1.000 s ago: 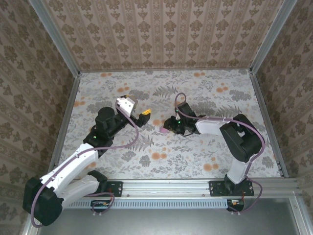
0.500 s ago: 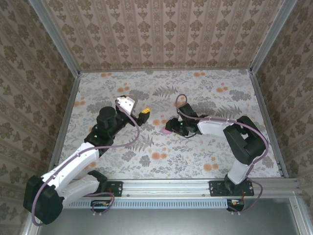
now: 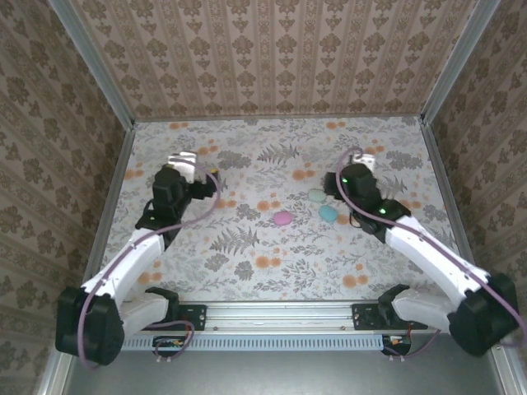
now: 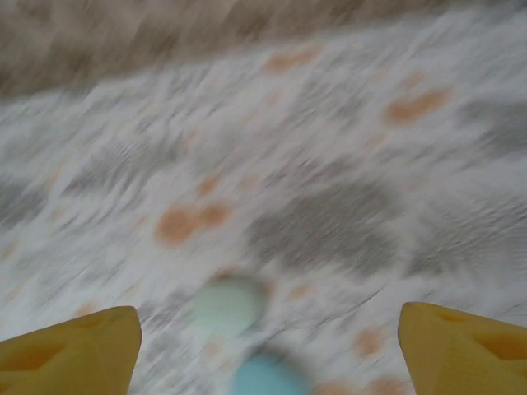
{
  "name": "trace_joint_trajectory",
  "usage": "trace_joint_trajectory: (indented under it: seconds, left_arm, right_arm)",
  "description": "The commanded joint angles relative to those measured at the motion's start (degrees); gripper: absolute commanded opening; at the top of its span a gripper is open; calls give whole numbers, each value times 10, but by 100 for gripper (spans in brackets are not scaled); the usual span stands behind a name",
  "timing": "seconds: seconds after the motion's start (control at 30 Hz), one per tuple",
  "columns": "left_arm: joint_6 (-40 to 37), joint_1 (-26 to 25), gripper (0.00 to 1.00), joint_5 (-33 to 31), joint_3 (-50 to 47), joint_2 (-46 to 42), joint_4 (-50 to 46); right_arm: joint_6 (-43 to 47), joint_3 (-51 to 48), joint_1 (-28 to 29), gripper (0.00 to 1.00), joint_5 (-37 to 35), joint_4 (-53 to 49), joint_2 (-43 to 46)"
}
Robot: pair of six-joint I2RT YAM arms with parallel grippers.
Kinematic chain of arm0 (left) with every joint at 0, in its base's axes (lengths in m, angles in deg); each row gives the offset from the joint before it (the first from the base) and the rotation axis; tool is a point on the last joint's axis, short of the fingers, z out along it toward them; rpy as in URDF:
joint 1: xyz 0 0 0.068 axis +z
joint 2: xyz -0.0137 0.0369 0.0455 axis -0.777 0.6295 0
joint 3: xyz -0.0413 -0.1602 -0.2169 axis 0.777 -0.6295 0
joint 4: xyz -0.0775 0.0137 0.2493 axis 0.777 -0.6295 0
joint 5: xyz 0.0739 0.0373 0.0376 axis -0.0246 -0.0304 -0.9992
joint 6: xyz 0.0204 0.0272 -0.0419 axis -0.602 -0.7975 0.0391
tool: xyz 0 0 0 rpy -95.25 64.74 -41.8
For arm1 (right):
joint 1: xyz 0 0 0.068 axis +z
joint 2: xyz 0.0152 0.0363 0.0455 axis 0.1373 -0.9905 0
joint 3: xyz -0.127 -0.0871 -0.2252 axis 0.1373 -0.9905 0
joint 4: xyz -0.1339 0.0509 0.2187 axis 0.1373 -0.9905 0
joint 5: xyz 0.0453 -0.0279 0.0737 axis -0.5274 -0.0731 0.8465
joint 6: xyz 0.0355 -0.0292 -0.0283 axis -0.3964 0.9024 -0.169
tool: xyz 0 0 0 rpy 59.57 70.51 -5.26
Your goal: Insert the wireless bluetooth earbuds into the charging case
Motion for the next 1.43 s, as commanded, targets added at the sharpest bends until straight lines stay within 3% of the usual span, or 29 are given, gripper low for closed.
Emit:
trace_joint_trajectory:
  seconds: [0.0,0.03,0.1,0.23,0.33,0.5,0.63,0.7,0.73,0.8,1.4]
  left_arm:
    - [26,41,100,-92,7,29,-34]
    - [21,55,100,-100,7,40,-31]
    - [-6,73,100,-100,1,60,-11]
    - [-50,103,100,-81,-29,110,79]
    - [-57,115,100,-37,-34,142,120]
    - [-50,131,100,24,-55,192,196]
    - [-49,135,100,37,-120,228,338]
    - [-52,142,100,53,-137,254,396]
    - [-41,144,100,51,-130,248,369]
    - [-42,149,100,52,-132,251,380]
    - [-43,149,100,61,-131,248,372]
  right_arm:
    - [131,-99,-89,86,-56,122,-9]
    - [131,-123,-129,86,10,156,-17]
    - [127,-161,-172,86,76,232,-42]
    - [179,-221,-194,87,159,413,-96]
    - [205,-220,-213,87,237,453,-116]
    - [242,-256,-222,88,291,598,-160]
    - [246,-281,-221,91,307,756,-271]
    - [240,-249,-222,94,287,641,-241]
    - [232,-235,-221,100,264,639,-256]
    - [209,-211,-225,100,223,591,-252]
    - [215,-217,-216,100,209,607,-256]
